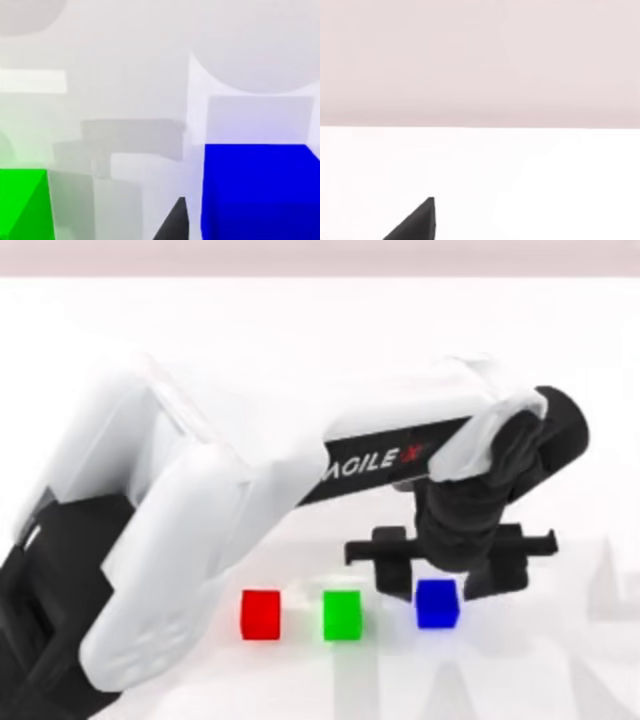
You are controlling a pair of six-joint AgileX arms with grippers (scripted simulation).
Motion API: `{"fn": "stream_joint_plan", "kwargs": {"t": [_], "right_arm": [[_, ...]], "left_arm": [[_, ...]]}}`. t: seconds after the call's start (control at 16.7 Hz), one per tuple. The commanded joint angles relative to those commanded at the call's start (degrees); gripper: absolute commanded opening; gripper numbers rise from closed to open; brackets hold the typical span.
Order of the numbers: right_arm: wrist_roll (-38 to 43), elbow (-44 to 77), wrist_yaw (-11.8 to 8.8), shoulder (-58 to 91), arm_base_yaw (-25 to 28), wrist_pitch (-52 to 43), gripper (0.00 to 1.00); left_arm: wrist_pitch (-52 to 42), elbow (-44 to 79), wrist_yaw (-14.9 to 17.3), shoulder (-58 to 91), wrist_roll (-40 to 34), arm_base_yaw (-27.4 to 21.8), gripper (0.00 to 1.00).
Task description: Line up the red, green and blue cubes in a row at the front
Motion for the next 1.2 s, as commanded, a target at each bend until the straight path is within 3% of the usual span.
{"fn": "stream_joint_plan", "kwargs": {"t": [0.12,0.18,0.78,1.2], "right_arm": [[0.0,0.0,0.0,0.0,0.0,0.0,1.0],[0.0,0.0,0.0,0.0,0.0,0.0,1.0],[0.0,0.0,0.0,0.0,0.0,0.0,1.0],[0.0,0.0,0.0,0.0,0.0,0.0,1.0]], "left_arm": [[0.0,0.0,0.0,0.0,0.0,0.0,0.98],[0.0,0.0,0.0,0.0,0.0,0.0,1.0],[-1.0,0.99,-0.02,-0.08,-0.06,0.12,1.0],[-14.04,12.17,-0.02,-1.72,-0.27,0.97,1.0]]}}
